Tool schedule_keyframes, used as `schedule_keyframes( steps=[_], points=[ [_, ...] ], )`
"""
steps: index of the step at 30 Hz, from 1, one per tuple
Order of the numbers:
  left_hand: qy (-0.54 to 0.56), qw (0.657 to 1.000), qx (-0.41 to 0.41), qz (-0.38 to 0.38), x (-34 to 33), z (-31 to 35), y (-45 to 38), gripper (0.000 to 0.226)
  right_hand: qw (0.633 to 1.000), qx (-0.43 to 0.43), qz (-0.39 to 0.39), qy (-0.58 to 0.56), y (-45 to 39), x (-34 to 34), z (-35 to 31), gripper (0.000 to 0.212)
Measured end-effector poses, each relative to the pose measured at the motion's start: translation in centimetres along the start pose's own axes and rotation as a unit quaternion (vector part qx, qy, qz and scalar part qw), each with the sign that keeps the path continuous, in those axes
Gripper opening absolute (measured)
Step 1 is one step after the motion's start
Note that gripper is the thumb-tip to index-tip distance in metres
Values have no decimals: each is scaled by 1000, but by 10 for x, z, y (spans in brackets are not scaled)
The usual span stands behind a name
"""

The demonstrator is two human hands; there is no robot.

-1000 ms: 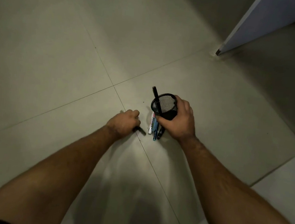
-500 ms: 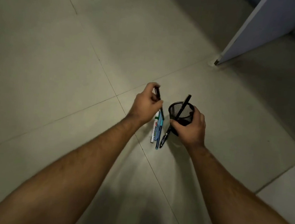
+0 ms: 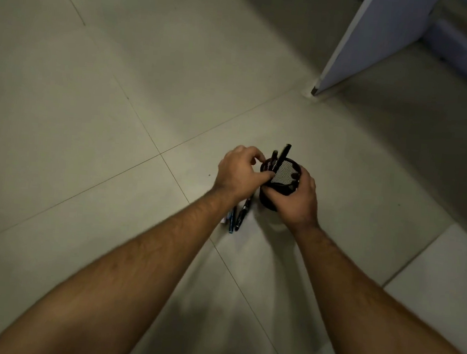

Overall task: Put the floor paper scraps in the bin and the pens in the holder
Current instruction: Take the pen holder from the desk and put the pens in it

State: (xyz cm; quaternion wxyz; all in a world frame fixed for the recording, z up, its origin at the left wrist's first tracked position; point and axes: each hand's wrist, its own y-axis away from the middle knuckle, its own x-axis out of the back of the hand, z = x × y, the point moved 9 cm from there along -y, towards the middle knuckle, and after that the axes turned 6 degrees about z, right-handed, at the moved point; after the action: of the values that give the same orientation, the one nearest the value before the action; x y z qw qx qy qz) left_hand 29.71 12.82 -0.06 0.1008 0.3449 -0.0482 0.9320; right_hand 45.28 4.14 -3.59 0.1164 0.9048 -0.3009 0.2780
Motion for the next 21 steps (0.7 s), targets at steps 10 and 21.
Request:
schedule_keyframes(
  steps=[10, 21],
  points=[
    [-36, 962, 272, 0, -13, -135, 33, 21, 1000, -19, -3, -15, 3, 5, 15, 82],
    [41, 934, 353, 37, -11, -133, 33, 19, 1000, -10, -16, -25, 7, -7, 8, 80]
  ],
)
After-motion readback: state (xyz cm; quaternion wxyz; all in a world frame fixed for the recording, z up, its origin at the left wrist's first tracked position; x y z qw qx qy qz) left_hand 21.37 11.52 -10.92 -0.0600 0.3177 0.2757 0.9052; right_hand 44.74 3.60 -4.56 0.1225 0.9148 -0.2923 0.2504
